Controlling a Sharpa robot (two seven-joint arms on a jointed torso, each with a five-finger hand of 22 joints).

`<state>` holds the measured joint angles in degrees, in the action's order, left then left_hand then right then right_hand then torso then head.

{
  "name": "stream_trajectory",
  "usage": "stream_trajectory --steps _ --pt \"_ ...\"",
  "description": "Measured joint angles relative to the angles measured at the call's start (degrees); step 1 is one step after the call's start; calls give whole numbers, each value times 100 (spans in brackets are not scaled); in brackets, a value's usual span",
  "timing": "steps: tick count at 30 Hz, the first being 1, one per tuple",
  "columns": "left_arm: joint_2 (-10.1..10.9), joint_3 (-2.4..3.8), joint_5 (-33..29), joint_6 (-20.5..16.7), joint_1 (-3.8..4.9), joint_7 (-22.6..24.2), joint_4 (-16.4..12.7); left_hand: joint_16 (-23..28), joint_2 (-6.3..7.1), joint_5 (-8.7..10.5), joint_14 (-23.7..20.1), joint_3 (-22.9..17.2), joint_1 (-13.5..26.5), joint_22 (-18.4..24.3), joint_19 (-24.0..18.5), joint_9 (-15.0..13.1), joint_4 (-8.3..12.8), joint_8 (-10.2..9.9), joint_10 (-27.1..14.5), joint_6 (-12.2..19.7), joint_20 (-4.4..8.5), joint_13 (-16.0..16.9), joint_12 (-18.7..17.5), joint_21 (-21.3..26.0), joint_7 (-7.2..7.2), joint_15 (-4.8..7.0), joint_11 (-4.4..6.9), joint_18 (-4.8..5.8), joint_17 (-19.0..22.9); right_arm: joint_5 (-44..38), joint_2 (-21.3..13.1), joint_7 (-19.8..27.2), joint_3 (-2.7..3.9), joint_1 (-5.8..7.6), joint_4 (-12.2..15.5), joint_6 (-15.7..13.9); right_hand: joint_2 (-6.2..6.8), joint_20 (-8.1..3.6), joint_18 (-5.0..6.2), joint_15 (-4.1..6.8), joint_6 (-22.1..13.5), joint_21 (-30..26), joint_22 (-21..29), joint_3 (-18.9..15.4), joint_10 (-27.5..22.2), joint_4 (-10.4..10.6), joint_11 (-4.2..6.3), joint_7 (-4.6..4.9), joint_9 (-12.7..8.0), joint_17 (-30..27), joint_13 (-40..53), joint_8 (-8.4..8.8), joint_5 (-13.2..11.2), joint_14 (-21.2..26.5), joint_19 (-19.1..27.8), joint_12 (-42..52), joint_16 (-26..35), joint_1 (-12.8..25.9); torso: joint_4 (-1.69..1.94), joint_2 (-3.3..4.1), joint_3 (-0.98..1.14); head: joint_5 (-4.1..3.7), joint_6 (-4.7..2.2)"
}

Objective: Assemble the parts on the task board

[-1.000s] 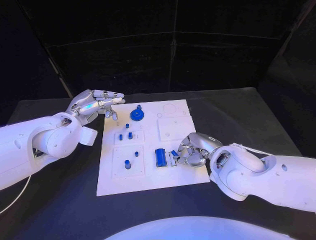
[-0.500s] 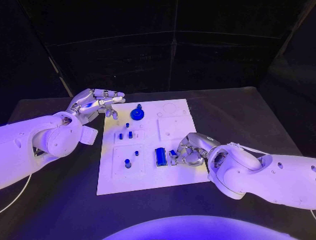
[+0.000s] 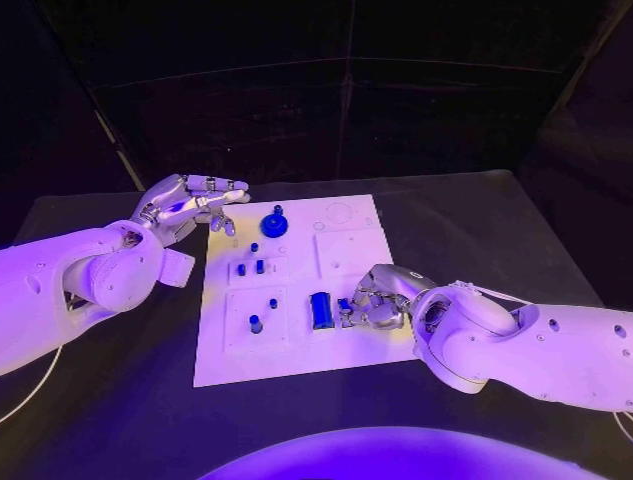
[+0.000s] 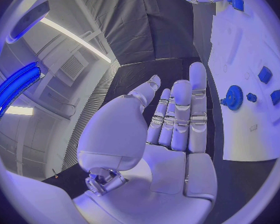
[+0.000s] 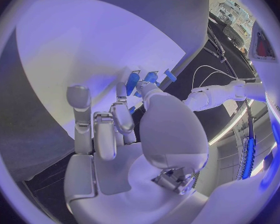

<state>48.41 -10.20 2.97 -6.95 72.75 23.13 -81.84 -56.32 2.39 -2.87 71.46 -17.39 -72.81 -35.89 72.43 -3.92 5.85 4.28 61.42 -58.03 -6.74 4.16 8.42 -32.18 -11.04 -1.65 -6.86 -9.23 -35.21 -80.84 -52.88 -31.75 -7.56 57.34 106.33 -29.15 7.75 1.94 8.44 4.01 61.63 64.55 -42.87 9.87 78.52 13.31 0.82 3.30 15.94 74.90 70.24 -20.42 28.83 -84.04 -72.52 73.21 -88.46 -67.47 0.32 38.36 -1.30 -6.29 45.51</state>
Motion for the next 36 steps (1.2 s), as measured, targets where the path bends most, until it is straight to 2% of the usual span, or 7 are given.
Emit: stream_trajectory --steps 6,13,19,24,27,32,36 --pt "2 0 0 0 0 -1 -1 0 0 0 0 0 0 0 0 0 0 0 0 0 0 0 0 0 0 0 0 0 0 -16 14 -8 0 0 -13 16 -23 0 0 0 0 0 20 -188 0 93 0 0 16 5 1 0 -108 0 0 0 0 130 -1 -1 1 9 -5" --pt "3 0 0 0 0 -1 -2 0 0 0 0 0 0 0 0 0 0 0 0 0 0 0 0 0 0 0 0 0 0 -45 21 -13 -2 0 -20 18 -143 0 1 0 -22 -26 47 -679 0 311 0 22 54 4 16 0 -1065 0 0 0 0 293 -1 -3 2 16 -19" --pt "4 0 0 0 0 -1 -2 0 0 0 0 0 0 0 0 0 0 0 0 0 0 0 0 0 0 0 0 0 0 -81 22 -13 -2 -1 -22 13 -220 0 1 0 -22 -26 62 -1010 -22 329 -22 22 78 4 15 0 -1529 0 0 0 0 370 -1 -3 1 14 -29" --pt "5 0 0 0 0 -2 -2 0 0 0 0 0 0 5 0 0 0 0 0 0 0 0 0 0 0 0 0 0 0 -107 6 -11 -2 -1 -5 7 -243 0 0 0 -42 -34 65 -1060 -22 315 -22 42 84 3 15 0 -1564 0 0 0 0 391 -3 -3 1 8 -32" --pt "7 0 0 0 0 -2 -2 0 0 0 0 0 0 4 0 0 0 0 0 0 0 0 0 0 0 0 0 0 0 -125 -31 -2 -2 -1 36 5 -344 0 1 0 -43 -48 66 -1108 -22 267 -22 42 95 3 22 0 -1501 0 0 0 0 279 -3 -3 2 5 -35" --pt "14 0 0 0 0 -2 -2 0 0 0 -13 20 0 12 0 0 0 0 0 0 0 -1 0 29 0 13 0 0 19 -149 -195 46 -1 -1 176 5 -333 0 0 0 -43 -48 66 -1211 -22 164 -22 42 114 3 30 0 -1379 0 1 0 0 -79 -3 -3 2 13 -37" --pt "20 0 0 0 0 -2 4 0 0 0 -22 32 0 12 0 0 1 0 0 0 0 -1 0 41 0 21 0 0 25 -153 -322 113 -1 -1 274 27 -286 22 1 0 -43 -83 104 -1273 -34 102 -34 42 115 3 29 0 -1380 0 23 -7 0 -156 -7 -8 4 25 -34"
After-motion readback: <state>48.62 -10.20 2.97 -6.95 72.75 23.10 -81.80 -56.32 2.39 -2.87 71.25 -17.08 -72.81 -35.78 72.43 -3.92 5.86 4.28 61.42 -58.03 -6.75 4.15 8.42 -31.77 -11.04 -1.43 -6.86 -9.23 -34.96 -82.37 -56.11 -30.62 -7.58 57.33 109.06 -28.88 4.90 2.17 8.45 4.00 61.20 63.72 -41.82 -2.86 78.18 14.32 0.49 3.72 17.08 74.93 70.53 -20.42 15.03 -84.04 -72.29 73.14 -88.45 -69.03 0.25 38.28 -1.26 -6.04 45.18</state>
